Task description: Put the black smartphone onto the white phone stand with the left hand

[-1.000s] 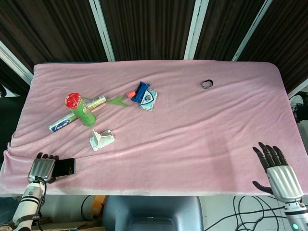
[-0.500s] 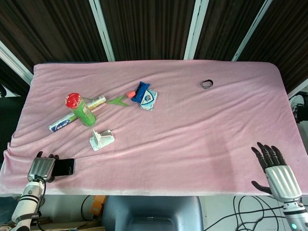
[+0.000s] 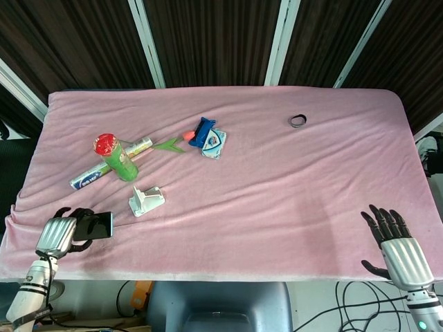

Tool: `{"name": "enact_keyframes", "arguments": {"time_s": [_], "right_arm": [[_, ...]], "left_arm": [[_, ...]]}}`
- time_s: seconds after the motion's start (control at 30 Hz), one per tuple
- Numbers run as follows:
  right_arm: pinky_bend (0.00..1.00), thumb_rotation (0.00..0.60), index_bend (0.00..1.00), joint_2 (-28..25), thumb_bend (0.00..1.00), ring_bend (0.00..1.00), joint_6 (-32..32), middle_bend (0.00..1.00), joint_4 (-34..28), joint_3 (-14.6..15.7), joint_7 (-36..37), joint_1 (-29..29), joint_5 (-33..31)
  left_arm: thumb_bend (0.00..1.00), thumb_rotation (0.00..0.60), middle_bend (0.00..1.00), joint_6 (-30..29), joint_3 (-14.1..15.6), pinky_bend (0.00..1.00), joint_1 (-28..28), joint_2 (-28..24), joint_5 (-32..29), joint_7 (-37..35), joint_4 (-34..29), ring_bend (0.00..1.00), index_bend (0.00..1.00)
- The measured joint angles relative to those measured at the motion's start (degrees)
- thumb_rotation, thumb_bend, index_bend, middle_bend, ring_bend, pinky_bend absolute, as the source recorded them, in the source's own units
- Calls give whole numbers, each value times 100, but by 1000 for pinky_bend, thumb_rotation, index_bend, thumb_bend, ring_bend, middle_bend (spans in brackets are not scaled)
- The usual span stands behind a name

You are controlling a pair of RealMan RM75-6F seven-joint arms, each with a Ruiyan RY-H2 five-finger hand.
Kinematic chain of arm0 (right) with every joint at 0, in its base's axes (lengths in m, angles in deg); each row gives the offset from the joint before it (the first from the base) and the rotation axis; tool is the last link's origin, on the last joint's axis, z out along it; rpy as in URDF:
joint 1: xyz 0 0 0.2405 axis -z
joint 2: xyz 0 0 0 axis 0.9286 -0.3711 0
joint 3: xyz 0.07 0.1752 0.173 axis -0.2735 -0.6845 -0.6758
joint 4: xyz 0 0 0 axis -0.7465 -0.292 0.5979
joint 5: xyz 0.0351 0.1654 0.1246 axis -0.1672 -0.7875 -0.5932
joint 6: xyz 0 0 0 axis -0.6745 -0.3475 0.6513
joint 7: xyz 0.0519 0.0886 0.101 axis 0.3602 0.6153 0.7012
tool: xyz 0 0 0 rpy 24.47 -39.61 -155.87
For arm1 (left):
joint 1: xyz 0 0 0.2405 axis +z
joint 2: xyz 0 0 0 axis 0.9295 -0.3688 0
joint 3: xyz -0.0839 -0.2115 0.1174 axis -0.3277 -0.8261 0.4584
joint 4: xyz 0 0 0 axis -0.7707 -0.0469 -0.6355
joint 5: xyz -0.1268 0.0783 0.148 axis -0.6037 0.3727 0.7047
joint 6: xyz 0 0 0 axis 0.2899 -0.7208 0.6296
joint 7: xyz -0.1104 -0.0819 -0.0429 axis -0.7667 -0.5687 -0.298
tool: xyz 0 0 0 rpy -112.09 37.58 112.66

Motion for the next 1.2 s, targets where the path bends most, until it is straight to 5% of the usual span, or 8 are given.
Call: {"name": "enact_keyframes", "arguments": {"time_s": [0.27,0.5,0.9,1.2], "right_arm": [[0,600,0,13,148,0,-38,0,-13,1,-32,-19,-6],[0,600,0,4,148,0,-54,0,-5,6,-29,-25,-9],[0,600,0,-16,148,0,-62,0,-4,14,-7,-28,-9],[0,600,0,-41,148,0,-41,0,7,20,61,-26,10]], "left_arm": [[459,600,933,-412,-149,213,115,-54,740,-2750,-36,602,819],[462,600,933,-135,-458,215,9,-63,618,-4576,-419,602,819],[476,600,936,143,-1207,215,-264,1151,-837,-3062,-257,607,820],[498,600,936,-243,-1556,215,-385,2275,-1150,-2274,498,609,820]]}}
